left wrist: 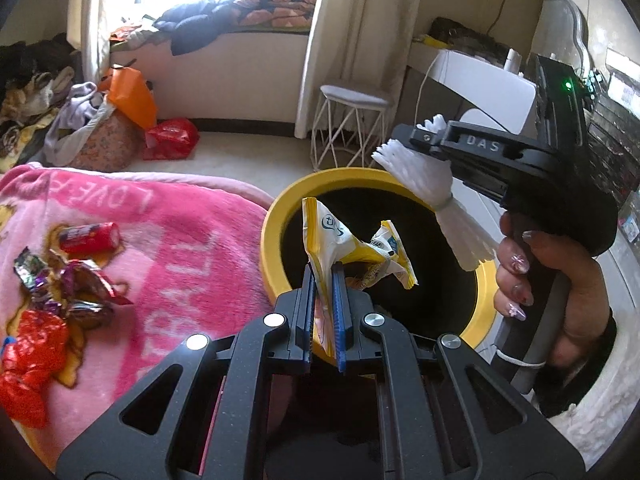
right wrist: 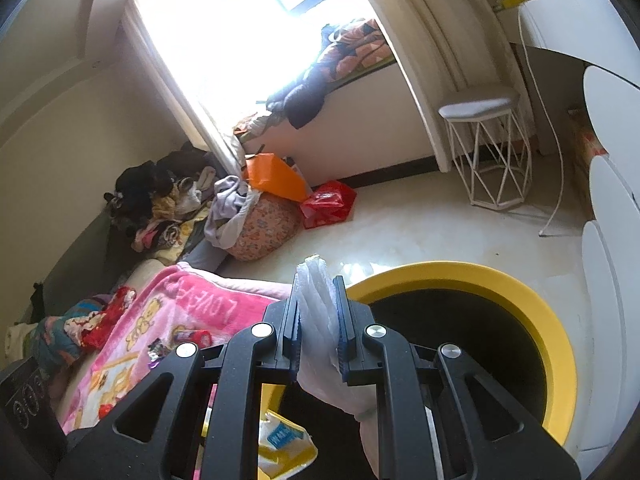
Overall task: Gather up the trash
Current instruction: 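Open both grippers to drop the wrapper and plastic into the bin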
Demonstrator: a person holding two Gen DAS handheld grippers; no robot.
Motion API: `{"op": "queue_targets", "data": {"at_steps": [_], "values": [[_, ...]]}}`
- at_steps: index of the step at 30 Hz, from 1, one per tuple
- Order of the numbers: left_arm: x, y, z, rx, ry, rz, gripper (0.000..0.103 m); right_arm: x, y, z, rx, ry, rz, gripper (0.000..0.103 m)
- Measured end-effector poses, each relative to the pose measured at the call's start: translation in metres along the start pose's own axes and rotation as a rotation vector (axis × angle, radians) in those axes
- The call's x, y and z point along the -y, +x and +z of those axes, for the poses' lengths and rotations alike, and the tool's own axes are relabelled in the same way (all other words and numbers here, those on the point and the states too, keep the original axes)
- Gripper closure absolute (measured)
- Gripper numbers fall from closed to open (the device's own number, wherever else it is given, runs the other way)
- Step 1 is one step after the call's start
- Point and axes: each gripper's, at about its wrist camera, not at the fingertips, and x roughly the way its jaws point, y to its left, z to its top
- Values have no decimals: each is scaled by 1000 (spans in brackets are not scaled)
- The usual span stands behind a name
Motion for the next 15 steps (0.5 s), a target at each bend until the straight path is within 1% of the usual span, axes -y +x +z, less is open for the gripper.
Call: {"op": "queue_targets", "data": {"at_steps": [5,10,11,12,13,14,15], "values": [[10,15,-1,-33,15,-16,98,11,7,-3,-12,22,-30,89],[17,27,-1,-48,32,-23,97,18,12,-6,-20,35,-57,86],[17,28,-1,-48,24,-27,96,20,13,-7,-20,39,-70,82],[15,29,-1,-49,9,-35,93,20,13,-7,-21,42,-73,78],[11,30,-1,-47,-15,-46,82,21,14,-7,-24,46,-76,74],[7,28,-1,-35,-34,-55,74,22,14,-7,-25,53,-83,63],[5,26,0,-24,-45,-53,56,21,13,-7,-23,55,-90,56]]}}
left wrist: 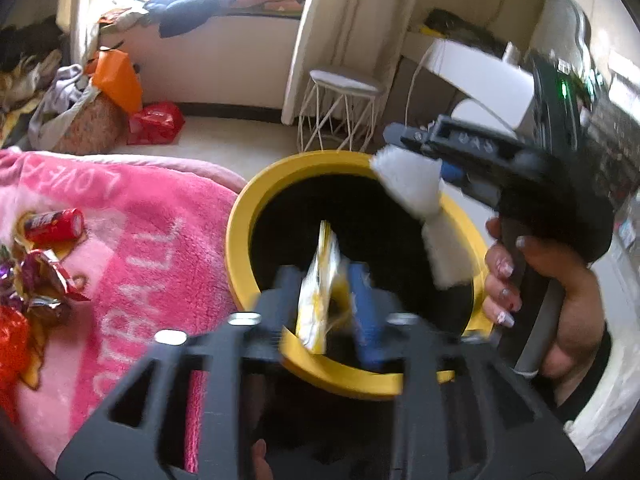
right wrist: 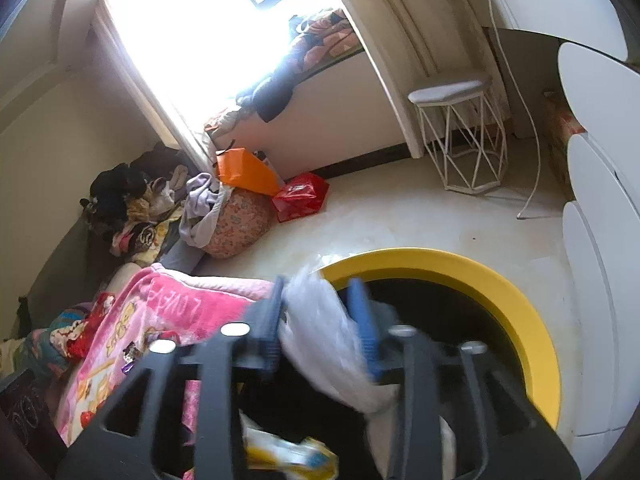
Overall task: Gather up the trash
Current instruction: 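Open both grippers to drop the wrapper and plastic into the bin, then move both open grippers back over the candy wrappers on the blanket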
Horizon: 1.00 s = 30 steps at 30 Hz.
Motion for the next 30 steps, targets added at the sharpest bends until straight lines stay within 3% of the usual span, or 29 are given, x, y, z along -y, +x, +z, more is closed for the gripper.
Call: {"op": "queue_targets", "data": {"at_steps": [1,4,6,18,30], "values": [[-4,-4,0,19,-17,2,45,0,-1,-1,3,-2,-9,55],[-11,-14,1,51,-57,9,31,0,-3,-2,3,-6,-22,51],[-16,-21,1,73,-84,14,26,-5,-6,-3,8,-21,-26,48],[-42,-62,2,167,-147,97,22,-45,-27,-2,52,-162,-12,42],[-70,-95,-2,222,-214,159,17,-80,-31,-7,31,-253,42,39]]}}
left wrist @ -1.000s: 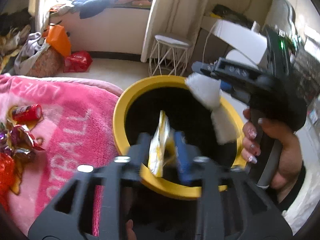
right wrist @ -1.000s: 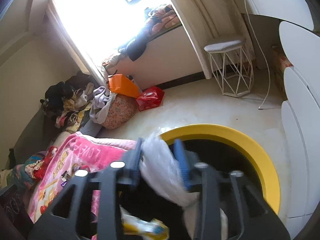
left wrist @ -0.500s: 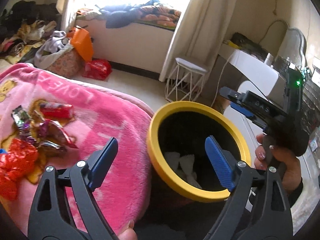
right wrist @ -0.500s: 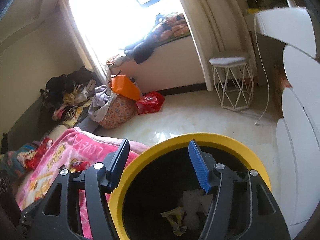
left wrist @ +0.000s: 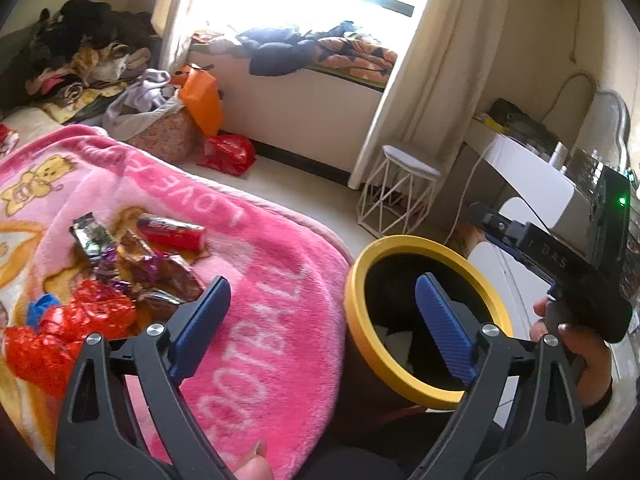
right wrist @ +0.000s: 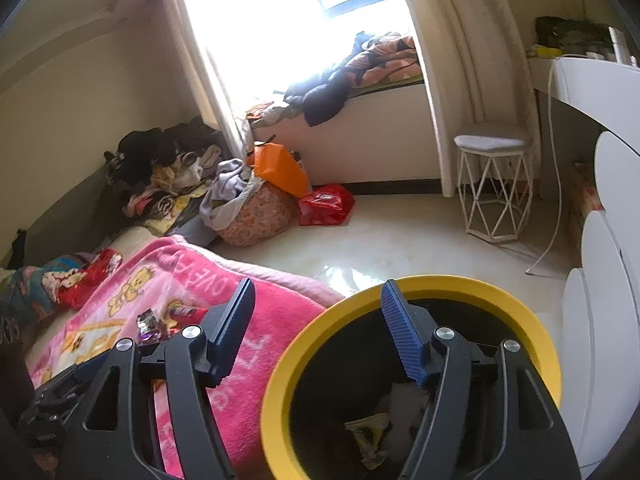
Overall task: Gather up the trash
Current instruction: 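Move both open grippers back over the candy wrappers on the blanket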
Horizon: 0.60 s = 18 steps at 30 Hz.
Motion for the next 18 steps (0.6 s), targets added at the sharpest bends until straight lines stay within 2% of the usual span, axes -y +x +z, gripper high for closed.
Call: {"op": "queue_targets", "data": {"at_steps": [4,18], "values": [[-10,-7,1,13,-23,23,11,-13,2,0,-9,-32,16,38],[-48,-29,8,67,-72,95,11,-64,7,-9,-40,-131,92,34]]}}
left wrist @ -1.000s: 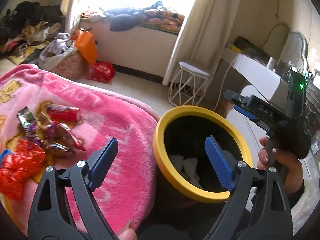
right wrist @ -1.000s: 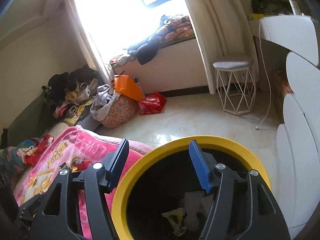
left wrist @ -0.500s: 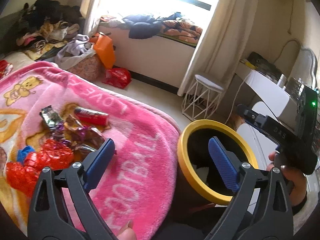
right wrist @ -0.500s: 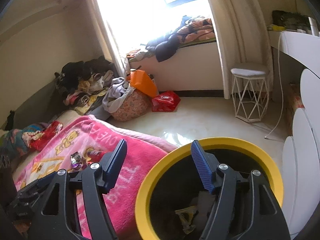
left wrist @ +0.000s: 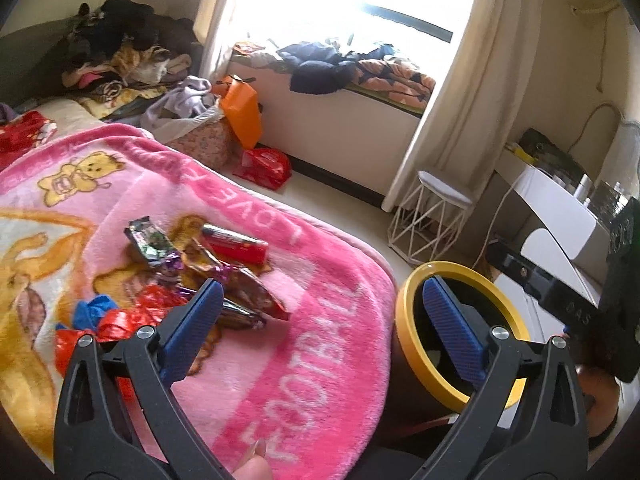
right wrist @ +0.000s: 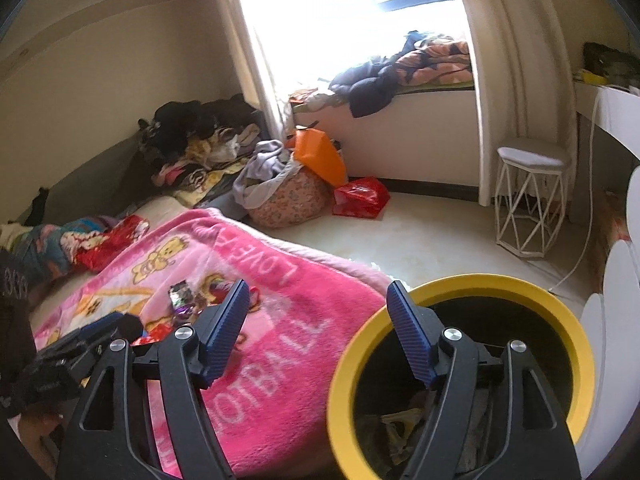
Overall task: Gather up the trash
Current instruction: 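Move both open grippers back over the candy wrappers on the blanket, then grasp the purple candy wrapper with the left gripper while the right grasps a red wrapper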
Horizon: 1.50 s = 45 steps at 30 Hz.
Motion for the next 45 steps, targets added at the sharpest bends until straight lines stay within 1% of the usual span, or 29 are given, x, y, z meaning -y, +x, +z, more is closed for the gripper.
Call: {"op": "queue_targets", "data": {"at_steps": [9,18,26,32,35,40,42,43,45], "values": [[-34,-10,5,20,-56,60,11,-29,10,-9,-35,-55,40,34],[-78,-16,8,22,-125,128,11,-62,27,-21,-86,-134,88,34],[-117,-14,11,-12,-205,172,11,-89,54,-34,-148,-202,111,34],[-130,-1,21,-59,-196,195,11,-95,78,-36,-190,-214,112,34],[-133,8,27,-72,-190,190,16,-94,89,-38,-212,-217,108,35],[-132,27,32,-117,-180,180,25,-91,116,-41,-284,-183,130,45],[-131,36,32,-140,-168,178,28,-90,126,-43,-311,-169,136,50],[-130,44,32,-162,-164,176,30,-89,131,-43,-322,-163,141,52],[-128,56,31,-196,-155,174,33,-89,141,-45,-350,-152,158,57]]}}
